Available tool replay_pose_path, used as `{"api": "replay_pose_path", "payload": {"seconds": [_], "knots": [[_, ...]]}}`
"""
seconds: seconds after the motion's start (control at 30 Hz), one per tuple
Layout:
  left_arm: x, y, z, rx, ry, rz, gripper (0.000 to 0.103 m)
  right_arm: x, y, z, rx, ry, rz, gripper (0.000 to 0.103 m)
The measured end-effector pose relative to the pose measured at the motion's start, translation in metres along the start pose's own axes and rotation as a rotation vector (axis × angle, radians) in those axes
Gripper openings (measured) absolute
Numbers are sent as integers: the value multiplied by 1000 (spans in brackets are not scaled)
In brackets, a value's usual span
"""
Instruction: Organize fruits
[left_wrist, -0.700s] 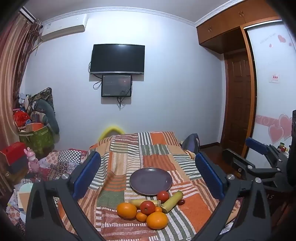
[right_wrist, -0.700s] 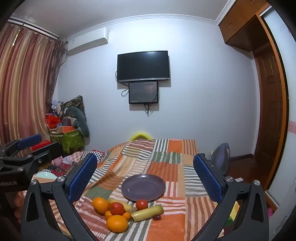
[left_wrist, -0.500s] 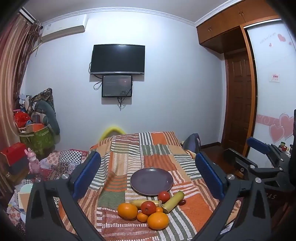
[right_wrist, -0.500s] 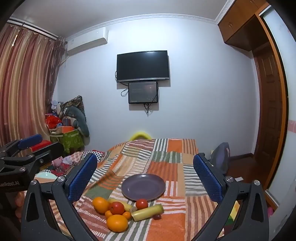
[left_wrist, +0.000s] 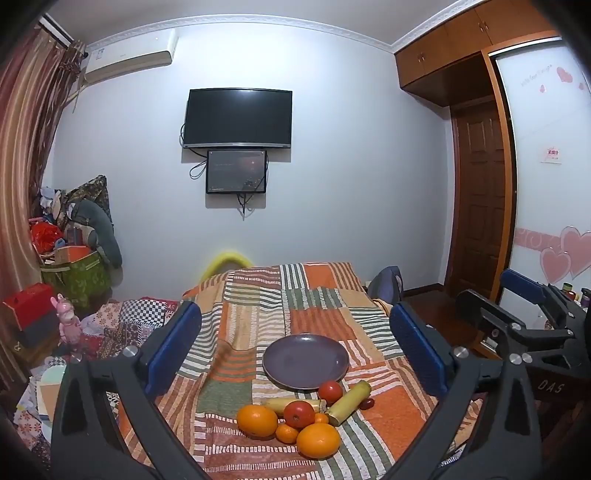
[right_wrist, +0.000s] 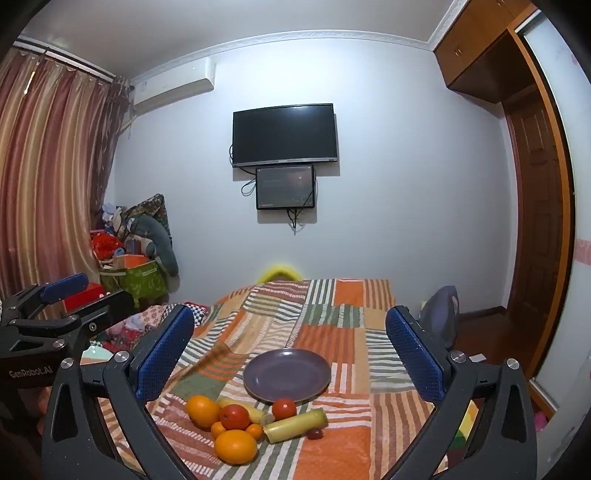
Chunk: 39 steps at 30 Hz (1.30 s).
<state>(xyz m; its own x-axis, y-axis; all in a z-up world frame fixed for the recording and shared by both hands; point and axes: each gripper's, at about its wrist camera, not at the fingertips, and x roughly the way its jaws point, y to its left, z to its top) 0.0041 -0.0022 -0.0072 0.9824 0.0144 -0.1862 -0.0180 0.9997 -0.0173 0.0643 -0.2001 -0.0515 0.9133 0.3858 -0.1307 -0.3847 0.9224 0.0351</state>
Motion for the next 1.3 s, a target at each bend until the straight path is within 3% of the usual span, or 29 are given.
{"api": "replay_pose_path", "payload": {"seconds": [1.3], "knots": [[4,3,-3,-10,8,-1,103,-1,0,2,6,-1,-9,103]]}}
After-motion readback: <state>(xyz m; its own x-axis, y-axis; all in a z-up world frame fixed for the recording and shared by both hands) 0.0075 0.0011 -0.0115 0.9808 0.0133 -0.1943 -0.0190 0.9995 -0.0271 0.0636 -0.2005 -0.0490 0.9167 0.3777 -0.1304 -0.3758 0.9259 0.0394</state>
